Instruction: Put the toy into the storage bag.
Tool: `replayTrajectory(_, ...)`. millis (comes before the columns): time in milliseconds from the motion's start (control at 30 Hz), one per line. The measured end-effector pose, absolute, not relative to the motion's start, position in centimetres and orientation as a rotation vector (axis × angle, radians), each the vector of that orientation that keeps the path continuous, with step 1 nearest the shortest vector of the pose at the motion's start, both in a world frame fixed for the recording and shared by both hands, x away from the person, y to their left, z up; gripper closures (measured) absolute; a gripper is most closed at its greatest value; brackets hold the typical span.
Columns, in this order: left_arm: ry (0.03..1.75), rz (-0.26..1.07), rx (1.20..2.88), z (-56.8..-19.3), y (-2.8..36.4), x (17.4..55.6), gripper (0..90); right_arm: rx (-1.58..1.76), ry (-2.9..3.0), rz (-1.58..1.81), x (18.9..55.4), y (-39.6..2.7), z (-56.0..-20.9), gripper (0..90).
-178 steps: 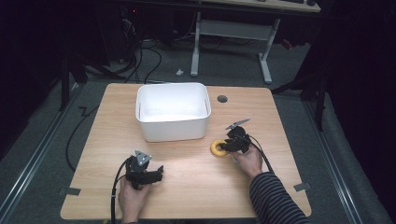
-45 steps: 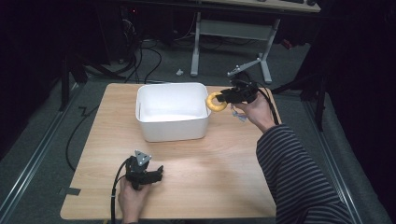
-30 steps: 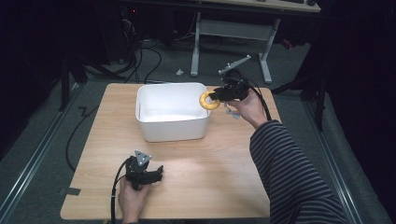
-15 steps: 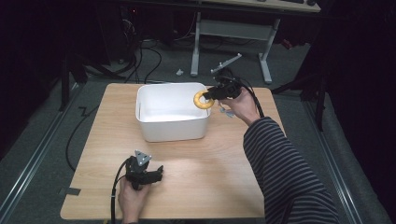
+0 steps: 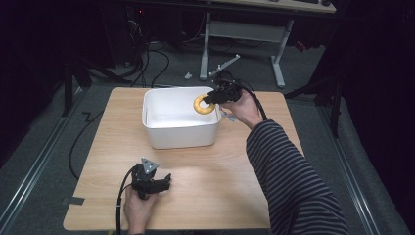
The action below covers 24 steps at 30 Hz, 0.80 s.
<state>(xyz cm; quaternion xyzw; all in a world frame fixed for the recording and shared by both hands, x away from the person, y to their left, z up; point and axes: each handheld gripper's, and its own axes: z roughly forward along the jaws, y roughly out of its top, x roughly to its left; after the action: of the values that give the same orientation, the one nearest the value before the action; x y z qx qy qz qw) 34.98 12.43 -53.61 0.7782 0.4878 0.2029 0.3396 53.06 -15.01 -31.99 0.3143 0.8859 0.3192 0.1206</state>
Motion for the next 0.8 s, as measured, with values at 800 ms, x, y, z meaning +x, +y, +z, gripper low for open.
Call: replayTrajectory(800, 1.269, 0.527, 2.024, -53.6, 12.4, 35.0, 16.3, 0.896, 2.634, 0.907, 54.5, -12.4, -33.6, 66.5)
